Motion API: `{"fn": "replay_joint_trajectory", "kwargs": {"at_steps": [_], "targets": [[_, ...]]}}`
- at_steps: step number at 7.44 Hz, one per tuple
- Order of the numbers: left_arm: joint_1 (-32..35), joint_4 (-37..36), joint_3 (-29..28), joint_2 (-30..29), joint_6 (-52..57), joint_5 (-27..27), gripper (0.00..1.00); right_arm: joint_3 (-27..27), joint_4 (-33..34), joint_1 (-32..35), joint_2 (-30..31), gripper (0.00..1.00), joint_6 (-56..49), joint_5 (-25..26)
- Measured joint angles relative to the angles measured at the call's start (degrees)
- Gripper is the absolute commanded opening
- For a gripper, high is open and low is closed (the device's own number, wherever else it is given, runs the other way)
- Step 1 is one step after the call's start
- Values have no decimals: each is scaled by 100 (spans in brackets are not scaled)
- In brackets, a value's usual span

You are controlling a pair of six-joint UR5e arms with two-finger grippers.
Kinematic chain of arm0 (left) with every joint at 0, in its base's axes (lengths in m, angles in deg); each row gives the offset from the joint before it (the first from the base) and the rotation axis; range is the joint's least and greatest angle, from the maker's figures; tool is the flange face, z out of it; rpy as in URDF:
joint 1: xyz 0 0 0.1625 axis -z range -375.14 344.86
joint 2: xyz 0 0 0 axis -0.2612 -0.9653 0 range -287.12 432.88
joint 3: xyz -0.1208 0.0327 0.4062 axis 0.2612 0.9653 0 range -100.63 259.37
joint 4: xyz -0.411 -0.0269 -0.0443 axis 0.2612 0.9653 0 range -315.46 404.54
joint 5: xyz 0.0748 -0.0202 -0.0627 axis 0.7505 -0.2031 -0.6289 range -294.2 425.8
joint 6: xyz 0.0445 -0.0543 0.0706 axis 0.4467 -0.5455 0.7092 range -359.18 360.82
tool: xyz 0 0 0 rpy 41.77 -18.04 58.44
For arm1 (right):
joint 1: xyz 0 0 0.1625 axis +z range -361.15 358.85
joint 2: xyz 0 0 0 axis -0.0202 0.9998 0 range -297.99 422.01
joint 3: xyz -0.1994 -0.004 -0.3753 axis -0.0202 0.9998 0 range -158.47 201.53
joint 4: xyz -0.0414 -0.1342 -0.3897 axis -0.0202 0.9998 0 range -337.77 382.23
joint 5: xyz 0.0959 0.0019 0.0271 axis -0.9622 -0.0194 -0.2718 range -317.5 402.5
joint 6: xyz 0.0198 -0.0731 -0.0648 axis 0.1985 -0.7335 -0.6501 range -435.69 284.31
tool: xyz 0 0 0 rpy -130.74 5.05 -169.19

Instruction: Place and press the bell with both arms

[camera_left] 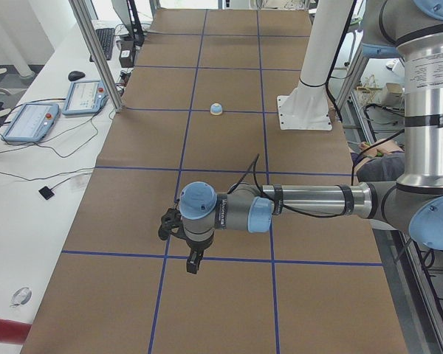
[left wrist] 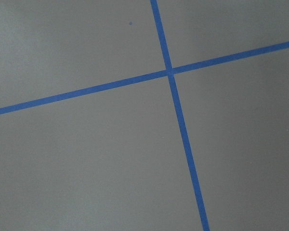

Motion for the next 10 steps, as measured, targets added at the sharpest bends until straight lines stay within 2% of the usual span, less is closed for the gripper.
{"fn": "replay_joint_trajectory", "kwargs": {"at_steps": [10], "targets": [[4, -9, 28, 149, 1, -1, 100, 39, 6, -6, 9, 100, 6, -16]]}}
